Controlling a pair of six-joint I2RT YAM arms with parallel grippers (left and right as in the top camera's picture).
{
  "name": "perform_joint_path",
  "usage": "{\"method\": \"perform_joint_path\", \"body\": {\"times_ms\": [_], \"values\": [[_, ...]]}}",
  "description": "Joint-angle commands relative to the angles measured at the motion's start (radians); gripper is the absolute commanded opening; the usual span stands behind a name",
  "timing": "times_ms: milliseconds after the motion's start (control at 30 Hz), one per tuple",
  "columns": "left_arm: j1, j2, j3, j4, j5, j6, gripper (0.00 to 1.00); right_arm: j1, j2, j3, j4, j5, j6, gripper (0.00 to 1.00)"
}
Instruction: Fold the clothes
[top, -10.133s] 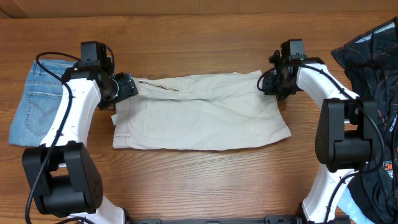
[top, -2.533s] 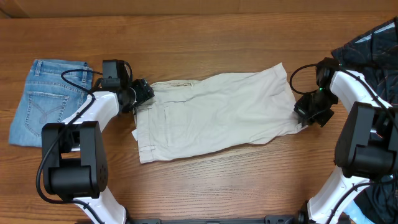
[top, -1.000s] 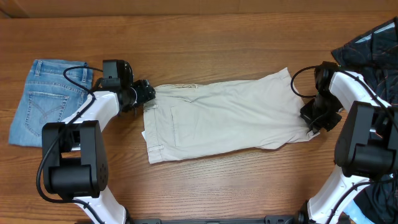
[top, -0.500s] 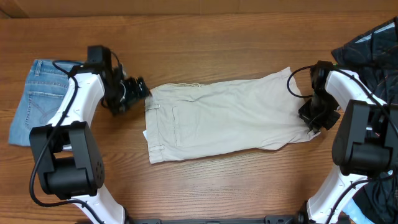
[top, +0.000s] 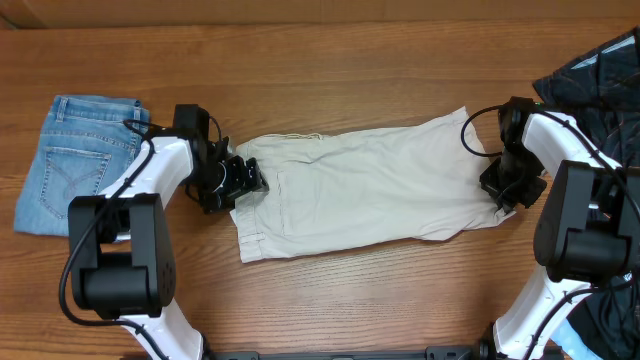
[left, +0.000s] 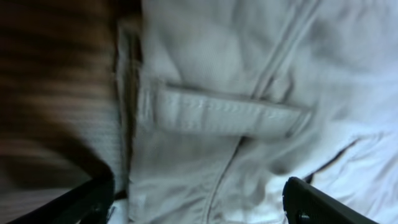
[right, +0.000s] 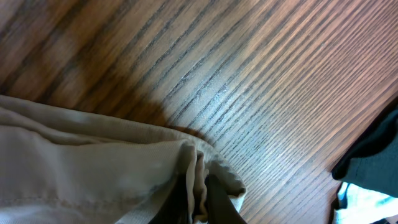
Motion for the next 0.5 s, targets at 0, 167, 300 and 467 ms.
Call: {"method": "perform_joint_path", "body": {"times_ms": [0, 167, 300, 467], "values": [[-0.013, 0.0, -0.073, 0.051, 0.027, -0.038, 0.89, 0.003, 0.025, 0.02, 0.025, 0.008, -0.003, 0.06], [-0.046, 0.0, -0.147, 0.201, 0.154, -0.037, 0.83, 0.003, 0.025, 0.02, 0.026, 0.007, -0.003, 0.06], [-0.075, 0.0, -0.159, 0.213, 0.165, -0.036, 0.64, 0.003, 0.025, 0.02, 0.024, 0.005, -0.003, 0.06], [-0.074, 0.0, -0.159, 0.212, 0.161, -0.036, 0.26, 0.003, 0.025, 0.02, 0.023, 0.005, -0.003, 0.06]]}}
